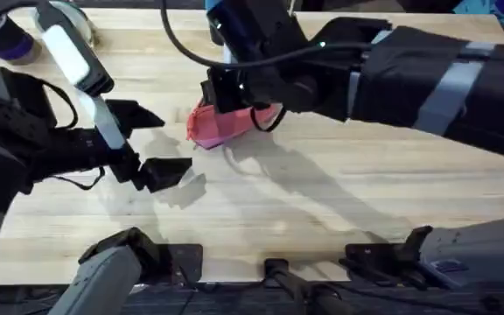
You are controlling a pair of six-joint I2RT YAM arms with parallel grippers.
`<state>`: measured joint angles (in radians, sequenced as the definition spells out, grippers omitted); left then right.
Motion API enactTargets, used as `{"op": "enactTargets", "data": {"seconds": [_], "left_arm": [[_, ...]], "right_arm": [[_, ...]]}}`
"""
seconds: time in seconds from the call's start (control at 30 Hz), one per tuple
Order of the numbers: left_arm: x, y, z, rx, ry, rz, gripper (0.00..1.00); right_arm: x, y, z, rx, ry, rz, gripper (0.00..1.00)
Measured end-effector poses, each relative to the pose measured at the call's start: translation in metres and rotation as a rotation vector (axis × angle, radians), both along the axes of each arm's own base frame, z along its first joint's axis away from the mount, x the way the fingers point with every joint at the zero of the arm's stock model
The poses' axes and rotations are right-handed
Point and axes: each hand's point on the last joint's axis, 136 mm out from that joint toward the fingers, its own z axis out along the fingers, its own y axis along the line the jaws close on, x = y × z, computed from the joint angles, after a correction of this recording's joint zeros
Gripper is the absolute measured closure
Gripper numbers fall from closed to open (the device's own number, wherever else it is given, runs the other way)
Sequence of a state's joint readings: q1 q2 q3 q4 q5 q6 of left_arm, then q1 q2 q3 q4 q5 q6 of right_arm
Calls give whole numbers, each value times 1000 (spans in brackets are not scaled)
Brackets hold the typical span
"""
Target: Unzip the bag, pick up the pens from the table one at a time and place them inside, then zip the bag closed.
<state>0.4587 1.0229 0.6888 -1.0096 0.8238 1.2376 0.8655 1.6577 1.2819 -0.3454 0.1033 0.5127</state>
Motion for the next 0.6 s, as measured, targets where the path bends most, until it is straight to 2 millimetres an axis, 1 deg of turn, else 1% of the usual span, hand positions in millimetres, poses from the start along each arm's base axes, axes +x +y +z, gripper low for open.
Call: {"op": "enactTargets", "data": {"seconds": [0.2, 0.6], "left_arm": [[10, 0, 8, -8, -71, -11, 7], [11, 0, 8, -10, -76, -14, 7]], "right_arm": [[-3, 1, -1, 5, 17, 28, 973], [3, -6, -3, 4, 25, 16, 971]]}}
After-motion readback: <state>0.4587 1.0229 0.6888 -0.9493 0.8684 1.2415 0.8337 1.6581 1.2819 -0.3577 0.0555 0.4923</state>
